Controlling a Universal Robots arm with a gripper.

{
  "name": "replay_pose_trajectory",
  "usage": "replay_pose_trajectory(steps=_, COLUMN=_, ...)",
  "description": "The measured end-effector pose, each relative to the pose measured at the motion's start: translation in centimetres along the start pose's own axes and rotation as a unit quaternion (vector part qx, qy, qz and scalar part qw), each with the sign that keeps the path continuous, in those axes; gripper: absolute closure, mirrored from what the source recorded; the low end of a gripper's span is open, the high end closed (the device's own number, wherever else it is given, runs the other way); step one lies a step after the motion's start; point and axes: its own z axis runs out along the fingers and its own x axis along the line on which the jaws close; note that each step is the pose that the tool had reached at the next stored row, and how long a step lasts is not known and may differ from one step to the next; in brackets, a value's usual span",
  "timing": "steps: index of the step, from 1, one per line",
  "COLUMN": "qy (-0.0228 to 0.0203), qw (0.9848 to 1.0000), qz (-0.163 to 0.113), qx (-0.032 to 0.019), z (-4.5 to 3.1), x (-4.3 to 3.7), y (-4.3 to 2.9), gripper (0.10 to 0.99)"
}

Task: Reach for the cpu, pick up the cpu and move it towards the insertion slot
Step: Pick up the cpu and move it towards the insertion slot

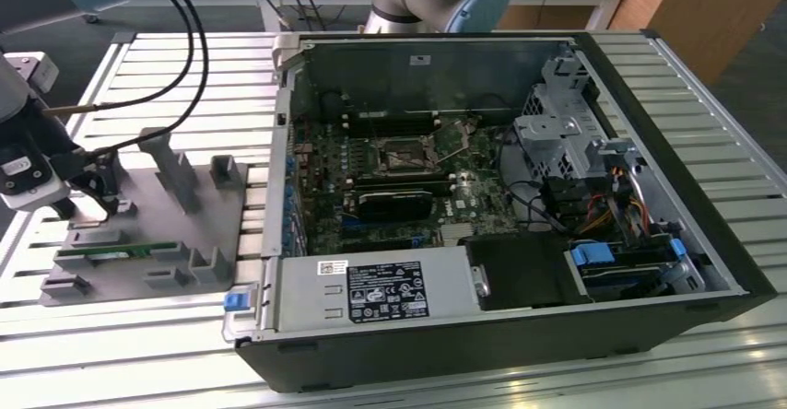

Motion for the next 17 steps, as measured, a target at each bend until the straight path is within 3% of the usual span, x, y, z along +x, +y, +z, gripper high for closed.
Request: replay_pose_trajectory(steps=17, qy=0.0001, qw=1.0000, qz=0.000, qx=0.0000, z=-1.08, x=0.00, y=0.05, gripper=0.549)
